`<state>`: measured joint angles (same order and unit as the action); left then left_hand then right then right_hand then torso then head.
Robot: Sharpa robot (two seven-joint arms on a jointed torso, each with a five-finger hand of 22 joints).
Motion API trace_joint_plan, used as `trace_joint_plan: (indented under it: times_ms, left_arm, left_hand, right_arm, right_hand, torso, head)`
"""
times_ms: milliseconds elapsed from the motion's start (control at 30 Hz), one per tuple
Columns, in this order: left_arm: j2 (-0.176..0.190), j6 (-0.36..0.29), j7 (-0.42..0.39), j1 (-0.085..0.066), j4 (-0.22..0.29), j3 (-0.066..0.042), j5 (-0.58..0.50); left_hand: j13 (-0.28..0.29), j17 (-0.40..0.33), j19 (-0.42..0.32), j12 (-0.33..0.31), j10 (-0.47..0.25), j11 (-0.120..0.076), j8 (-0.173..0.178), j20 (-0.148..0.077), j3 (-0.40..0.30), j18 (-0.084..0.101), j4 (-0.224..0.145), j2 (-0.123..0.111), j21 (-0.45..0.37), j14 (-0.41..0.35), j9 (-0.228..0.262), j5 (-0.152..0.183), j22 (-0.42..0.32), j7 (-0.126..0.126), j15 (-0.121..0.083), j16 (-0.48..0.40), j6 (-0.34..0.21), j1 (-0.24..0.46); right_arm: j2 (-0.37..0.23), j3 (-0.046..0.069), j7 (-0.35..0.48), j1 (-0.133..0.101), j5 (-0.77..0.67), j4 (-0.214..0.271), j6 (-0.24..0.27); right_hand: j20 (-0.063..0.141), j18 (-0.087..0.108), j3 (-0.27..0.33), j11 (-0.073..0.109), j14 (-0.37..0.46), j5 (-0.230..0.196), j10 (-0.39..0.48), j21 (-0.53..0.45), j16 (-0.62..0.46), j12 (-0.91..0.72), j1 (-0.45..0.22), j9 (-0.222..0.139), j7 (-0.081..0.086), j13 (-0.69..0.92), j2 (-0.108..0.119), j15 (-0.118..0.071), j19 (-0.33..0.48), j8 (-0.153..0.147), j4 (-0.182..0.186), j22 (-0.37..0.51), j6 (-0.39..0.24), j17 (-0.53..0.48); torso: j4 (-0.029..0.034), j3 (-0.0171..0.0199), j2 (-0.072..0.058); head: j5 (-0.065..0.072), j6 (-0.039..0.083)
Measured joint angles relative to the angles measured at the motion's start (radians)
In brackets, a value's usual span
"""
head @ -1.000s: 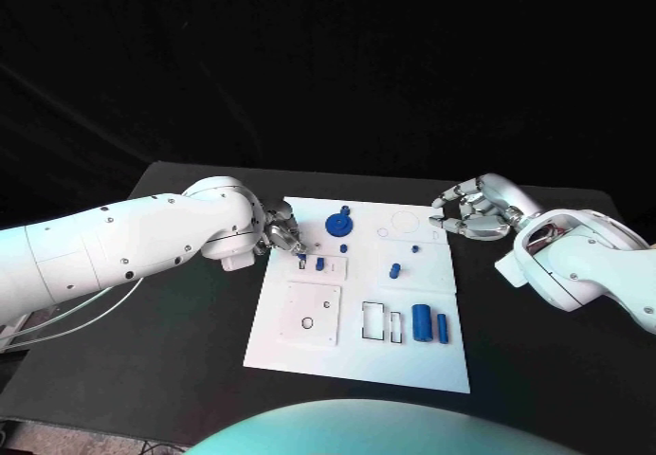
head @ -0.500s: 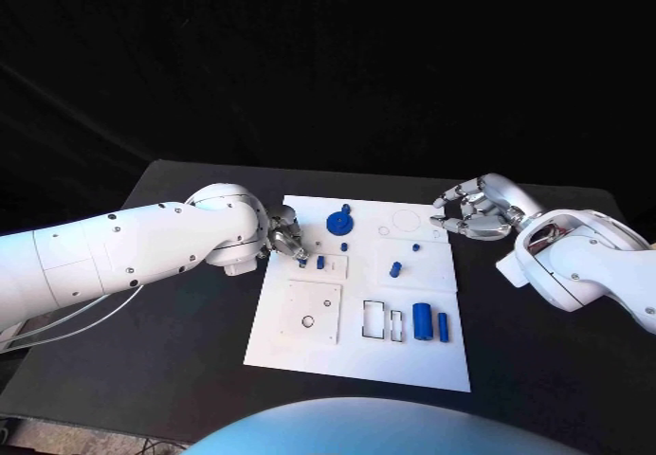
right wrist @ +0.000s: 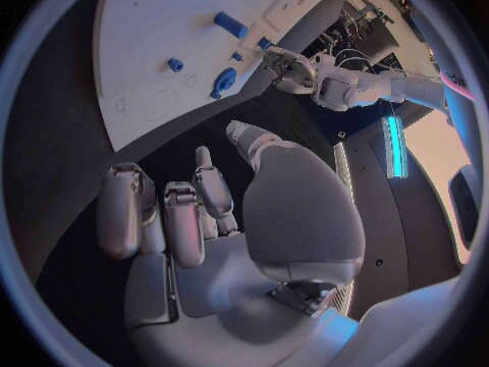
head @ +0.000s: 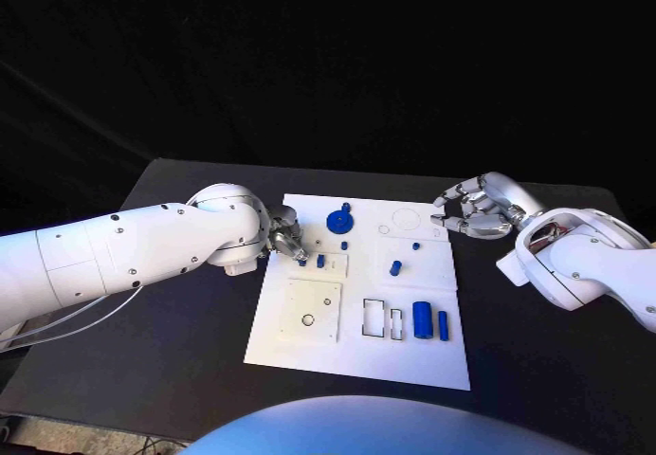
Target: Assemble the parts on the task board
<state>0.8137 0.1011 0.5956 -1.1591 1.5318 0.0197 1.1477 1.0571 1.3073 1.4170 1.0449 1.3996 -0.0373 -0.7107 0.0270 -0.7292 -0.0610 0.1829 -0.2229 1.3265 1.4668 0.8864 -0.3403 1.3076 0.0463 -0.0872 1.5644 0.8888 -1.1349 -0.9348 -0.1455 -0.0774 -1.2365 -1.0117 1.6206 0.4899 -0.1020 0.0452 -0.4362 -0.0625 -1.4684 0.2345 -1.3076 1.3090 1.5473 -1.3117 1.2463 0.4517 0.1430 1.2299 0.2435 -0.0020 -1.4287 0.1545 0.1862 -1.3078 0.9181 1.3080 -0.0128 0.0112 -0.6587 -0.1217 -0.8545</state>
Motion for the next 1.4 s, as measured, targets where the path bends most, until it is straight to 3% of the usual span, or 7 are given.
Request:
trace_joint_plan:
  times_ms: [900,933,1200,1233,1400]
  left_arm:
    - [0.001,0.023,0.009,0.001,0.004,0.001,0.020]
    - [0.001,0.024,0.010,0.001,0.004,0.001,0.020]
    - [0.001,0.025,0.010,0.002,0.004,0.001,0.020]
    - [0.001,0.025,0.010,0.002,0.004,0.001,0.019]
    - [0.001,0.025,0.010,0.002,0.004,0.001,0.019]
  left_hand:
    - [-0.001,0.000,0.000,0.000,0.005,0.001,-0.018,0.000,-0.010,0.000,-0.001,-0.001,0.000,0.000,0.009,-0.010,0.000,0.000,0.000,0.000,0.000,0.028]
    - [-0.001,0.000,0.000,0.000,0.007,0.000,-0.019,0.000,-0.044,0.000,-0.036,-0.002,0.000,0.000,0.009,-0.002,0.000,0.000,0.000,0.000,0.000,0.035]
    - [-0.002,0.000,0.004,0.004,0.009,-0.002,-0.028,-0.004,-0.051,0.000,-0.032,-0.001,0.000,0.000,0.010,0.032,0.000,0.001,0.000,0.000,0.002,0.067]
    - [-0.002,0.000,0.004,0.004,0.009,-0.002,-0.029,-0.004,-0.087,0.000,-0.067,-0.005,0.000,0.000,0.009,0.040,0.000,0.001,0.000,0.000,0.002,0.071]
    - [-0.004,0.000,0.004,0.004,0.012,-0.005,-0.029,-0.004,-0.103,0.000,-0.081,-0.007,0.000,-0.004,0.006,0.074,0.000,-0.002,-0.004,0.000,0.009,0.099]
  right_arm:
    - [-0.001,0.000,0.000,0.000,0.000,0.001,0.000]
    - [-0.001,0.000,0.000,0.000,0.000,0.001,0.000]
    - [-0.001,0.000,0.000,0.000,0.000,0.000,0.000]
    - [-0.001,0.000,0.000,0.000,0.000,0.000,0.000]
    - [-0.001,0.000,0.000,0.000,0.000,0.001,0.000]
  right_hand:
    - [0.000,0.000,0.000,0.000,0.000,0.000,0.000,0.000,0.000,0.000,0.000,0.000,0.000,0.000,0.000,0.000,0.000,0.000,0.000,0.000,0.000,0.000]
    - [0.000,0.000,0.000,0.000,0.000,0.000,0.000,0.000,0.000,0.000,0.000,0.000,0.000,0.000,0.000,0.000,0.000,0.000,0.000,0.000,0.000,0.000]
    - [0.000,0.000,0.000,0.000,0.000,0.000,0.000,0.000,0.000,0.000,0.000,0.000,0.000,0.000,0.000,0.000,0.000,0.000,0.000,0.000,0.000,0.000]
    - [0.000,0.000,0.000,0.000,0.000,0.000,0.000,-0.002,0.000,0.000,0.000,0.000,0.000,0.000,0.000,0.000,0.000,0.000,0.000,0.000,0.000,0.000]
    - [0.000,0.000,0.000,0.000,0.000,0.000,0.000,-0.006,0.000,0.000,0.000,0.002,0.000,-0.002,0.000,0.000,0.000,0.000,0.000,0.000,0.000,0.000]
  torso:
    - [-0.0003,-0.0002,0.000]
    - [-0.0003,-0.0002,0.000]
    - [-0.0006,-0.0001,0.000]
    - [-0.0006,-0.0001,0.000]
    - [-0.0007,0.0001,0.000]
  head:
    - [0.002,-0.007]
    - [0.002,-0.007]
    - [0.001,-0.009]
    - [0.001,-0.010]
    - [0.003,-0.010]
